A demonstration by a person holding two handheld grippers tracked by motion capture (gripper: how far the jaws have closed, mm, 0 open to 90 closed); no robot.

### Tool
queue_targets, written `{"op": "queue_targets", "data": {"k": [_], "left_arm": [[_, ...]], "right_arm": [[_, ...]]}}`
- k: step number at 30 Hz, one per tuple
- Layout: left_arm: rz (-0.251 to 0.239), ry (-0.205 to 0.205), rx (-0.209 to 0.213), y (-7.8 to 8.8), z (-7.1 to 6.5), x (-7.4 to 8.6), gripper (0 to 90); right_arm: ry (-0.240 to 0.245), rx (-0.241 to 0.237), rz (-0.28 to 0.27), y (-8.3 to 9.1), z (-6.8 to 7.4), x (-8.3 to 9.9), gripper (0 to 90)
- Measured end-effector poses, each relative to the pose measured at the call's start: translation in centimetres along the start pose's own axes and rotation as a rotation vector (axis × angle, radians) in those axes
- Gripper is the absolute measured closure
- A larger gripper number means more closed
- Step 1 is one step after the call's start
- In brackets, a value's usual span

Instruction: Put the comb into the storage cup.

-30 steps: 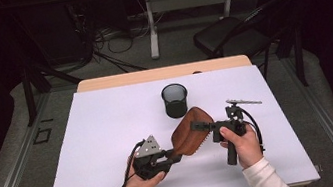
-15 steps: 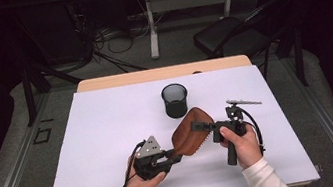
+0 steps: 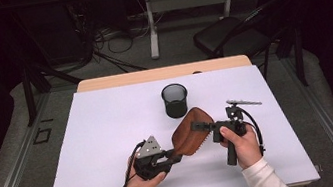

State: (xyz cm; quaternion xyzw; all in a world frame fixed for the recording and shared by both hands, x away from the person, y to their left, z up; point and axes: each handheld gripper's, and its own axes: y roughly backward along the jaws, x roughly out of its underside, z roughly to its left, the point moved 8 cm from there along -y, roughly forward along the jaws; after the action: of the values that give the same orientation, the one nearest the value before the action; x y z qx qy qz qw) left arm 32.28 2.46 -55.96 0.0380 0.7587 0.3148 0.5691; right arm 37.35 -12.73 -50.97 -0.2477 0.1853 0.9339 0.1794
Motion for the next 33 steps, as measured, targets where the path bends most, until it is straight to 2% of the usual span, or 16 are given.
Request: {"op": "queue_targets", "data": {"k": [21,25,33], "left_arm": [[-0.004,0.01,-0.001,-0.09,0.04,0.03,71.9],[-0.006,0.013,0.0,-0.09,0.03,0.02,71.6],[-0.01,0.024,-0.003,-0.05,0.21,0.01,67.5]], "right_arm": [[-0.045,0.0,-0.011,-0.02,-0.43,0.01,50.4],[-0.054,0.001,0.005,0.1,-0.54,0.09,50.5],[-0.066,0.005,-0.013,0.13,-0.82,-0.05,50.8]]}}
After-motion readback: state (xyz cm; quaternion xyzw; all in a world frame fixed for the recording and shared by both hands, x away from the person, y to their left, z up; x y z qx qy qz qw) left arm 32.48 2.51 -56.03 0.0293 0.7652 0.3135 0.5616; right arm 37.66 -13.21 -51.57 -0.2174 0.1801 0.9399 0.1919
